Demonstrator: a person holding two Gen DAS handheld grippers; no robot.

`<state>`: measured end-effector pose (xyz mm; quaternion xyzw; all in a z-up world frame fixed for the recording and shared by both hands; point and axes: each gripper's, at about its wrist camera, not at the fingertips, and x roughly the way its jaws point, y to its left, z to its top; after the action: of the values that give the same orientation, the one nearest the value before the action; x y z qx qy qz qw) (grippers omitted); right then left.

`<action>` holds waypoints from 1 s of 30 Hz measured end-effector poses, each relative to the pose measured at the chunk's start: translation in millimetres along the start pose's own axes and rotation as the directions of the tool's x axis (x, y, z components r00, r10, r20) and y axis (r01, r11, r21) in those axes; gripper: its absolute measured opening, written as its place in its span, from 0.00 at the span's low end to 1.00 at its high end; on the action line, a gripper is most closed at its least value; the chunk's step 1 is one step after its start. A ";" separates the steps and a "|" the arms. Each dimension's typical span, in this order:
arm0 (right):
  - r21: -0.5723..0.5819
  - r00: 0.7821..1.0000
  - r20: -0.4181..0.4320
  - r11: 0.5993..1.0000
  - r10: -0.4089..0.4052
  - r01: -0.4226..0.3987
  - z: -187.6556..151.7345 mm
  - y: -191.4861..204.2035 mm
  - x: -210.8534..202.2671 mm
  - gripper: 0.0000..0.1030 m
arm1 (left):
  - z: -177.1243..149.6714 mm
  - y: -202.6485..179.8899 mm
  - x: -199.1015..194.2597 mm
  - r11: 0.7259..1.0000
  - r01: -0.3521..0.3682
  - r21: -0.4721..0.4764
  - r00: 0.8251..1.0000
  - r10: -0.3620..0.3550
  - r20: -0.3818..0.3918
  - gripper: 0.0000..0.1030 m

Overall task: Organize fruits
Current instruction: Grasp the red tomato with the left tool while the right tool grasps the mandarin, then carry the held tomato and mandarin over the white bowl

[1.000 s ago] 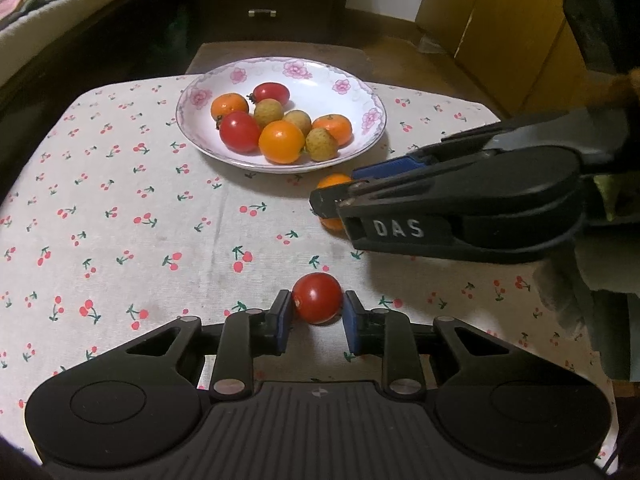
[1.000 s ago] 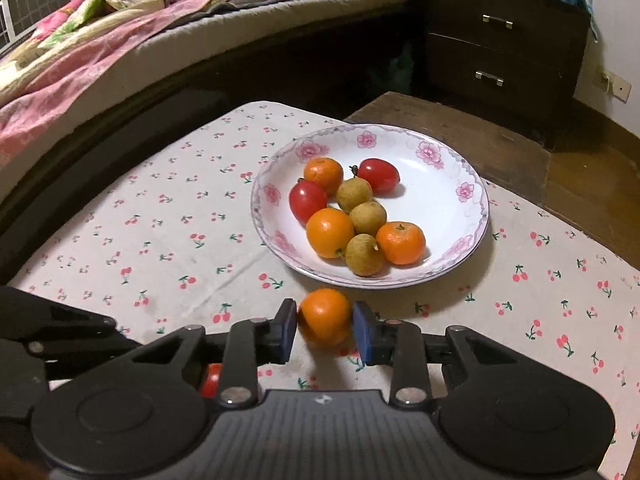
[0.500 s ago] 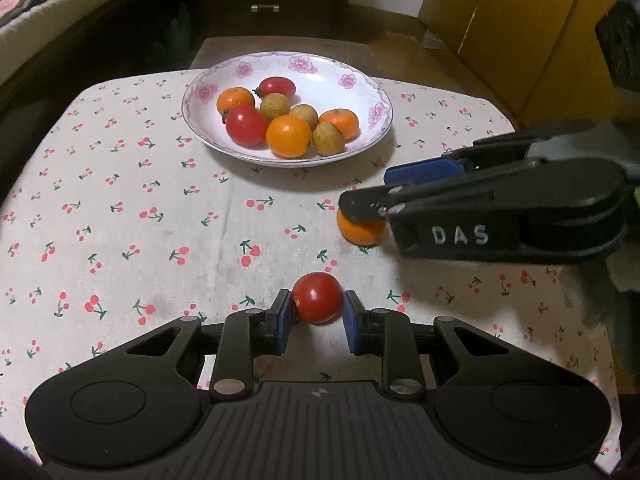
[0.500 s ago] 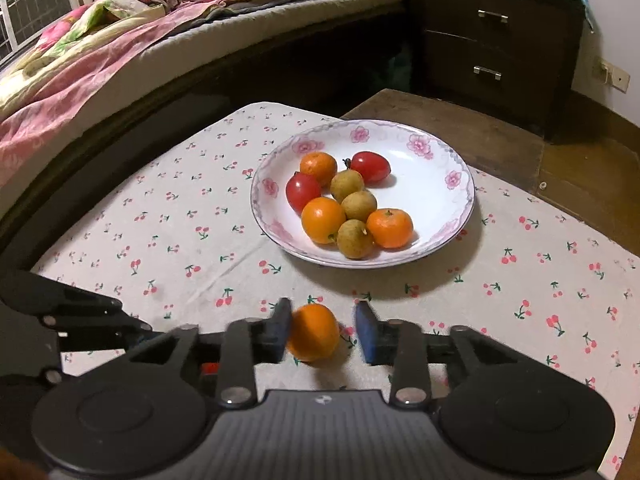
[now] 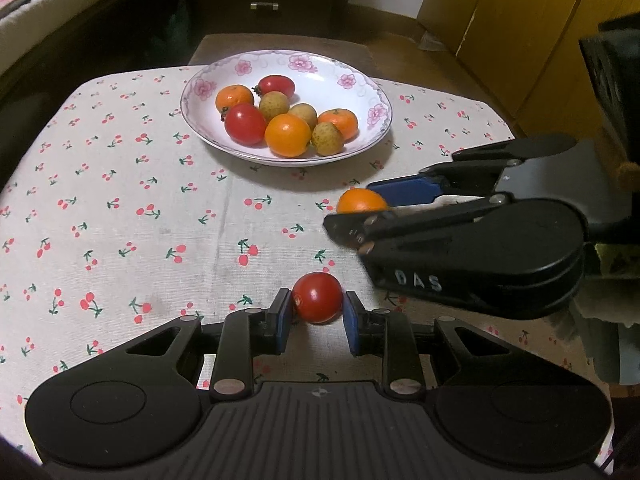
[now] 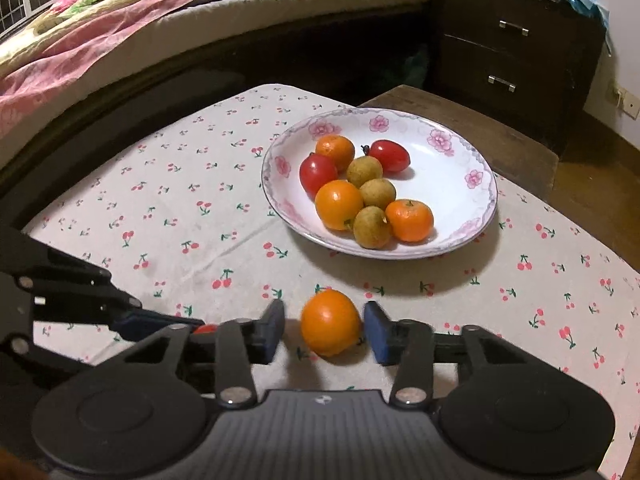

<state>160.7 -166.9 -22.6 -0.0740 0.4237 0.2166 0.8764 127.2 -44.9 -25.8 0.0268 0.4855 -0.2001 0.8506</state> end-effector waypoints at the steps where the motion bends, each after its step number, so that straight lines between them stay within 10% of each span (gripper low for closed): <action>1: -0.007 1.000 -0.002 1.000 -0.001 0.001 0.2 1.4 0.1 0.47 | 0.0 -0.1 0.1 1.000 -0.001 0.000 1.000 0.001 0.000 0.34; 30: 0.088 0.993 0.117 0.996 -0.022 0.011 18.9 -24.5 -34.0 0.47 | 46.1 7.7 -16.8 0.998 -0.026 -0.056 0.993 0.032 0.109 0.34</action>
<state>166.4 -193.7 14.3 -0.0263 0.3798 0.1946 0.9040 160.1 -43.6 11.4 -0.0002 0.4427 -0.1755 0.8793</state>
